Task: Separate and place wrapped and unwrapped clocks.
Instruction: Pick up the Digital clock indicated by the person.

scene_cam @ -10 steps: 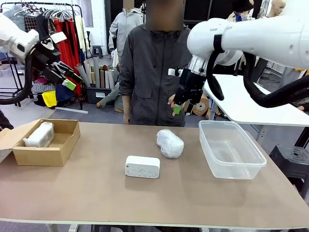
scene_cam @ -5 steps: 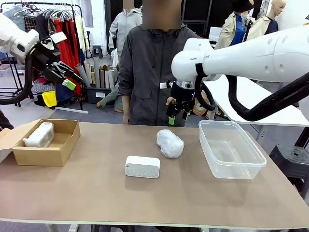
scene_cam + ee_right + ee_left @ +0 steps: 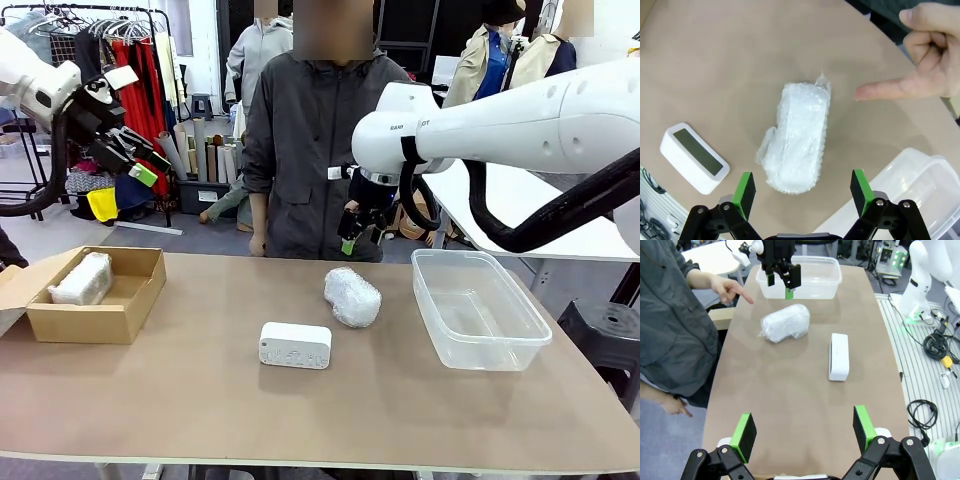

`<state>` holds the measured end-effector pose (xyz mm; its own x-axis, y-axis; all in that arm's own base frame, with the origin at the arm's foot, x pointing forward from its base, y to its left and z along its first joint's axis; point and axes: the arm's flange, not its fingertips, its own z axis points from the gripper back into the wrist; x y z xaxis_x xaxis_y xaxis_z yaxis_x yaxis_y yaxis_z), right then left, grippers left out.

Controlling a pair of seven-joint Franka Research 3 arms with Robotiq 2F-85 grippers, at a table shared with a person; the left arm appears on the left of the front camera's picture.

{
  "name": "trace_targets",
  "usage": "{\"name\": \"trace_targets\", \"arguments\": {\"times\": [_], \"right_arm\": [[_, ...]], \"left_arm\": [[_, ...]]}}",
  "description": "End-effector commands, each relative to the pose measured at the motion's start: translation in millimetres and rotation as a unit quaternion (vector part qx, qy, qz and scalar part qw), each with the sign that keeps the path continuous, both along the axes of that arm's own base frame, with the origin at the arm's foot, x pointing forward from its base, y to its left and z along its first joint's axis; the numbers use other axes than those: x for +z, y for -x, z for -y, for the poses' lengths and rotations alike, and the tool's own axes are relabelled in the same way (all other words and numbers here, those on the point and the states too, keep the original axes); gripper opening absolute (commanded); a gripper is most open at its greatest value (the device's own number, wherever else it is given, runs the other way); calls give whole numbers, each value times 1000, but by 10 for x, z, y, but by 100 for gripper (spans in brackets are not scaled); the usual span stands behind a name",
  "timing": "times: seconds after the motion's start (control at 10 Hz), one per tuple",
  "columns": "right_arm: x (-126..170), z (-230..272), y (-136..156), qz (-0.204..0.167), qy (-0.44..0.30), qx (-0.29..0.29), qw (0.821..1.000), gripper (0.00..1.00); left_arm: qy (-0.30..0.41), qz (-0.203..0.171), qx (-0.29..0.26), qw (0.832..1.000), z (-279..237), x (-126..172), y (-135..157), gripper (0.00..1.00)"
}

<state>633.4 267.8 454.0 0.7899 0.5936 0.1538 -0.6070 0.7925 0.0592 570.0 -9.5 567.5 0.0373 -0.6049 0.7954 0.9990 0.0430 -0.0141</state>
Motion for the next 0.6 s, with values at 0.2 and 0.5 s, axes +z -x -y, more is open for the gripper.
{"name": "trace_targets", "arguments": {"times": [0.2,0.5], "right_arm": [[15,-1,6,0,0,0,1000,100],[594,294,722,62,-75,178,979,100]], "left_arm": [[0,6,-6,1000,-10,-1,21,100],[0,6,-6,1000,-10,-1,21,100]]}}
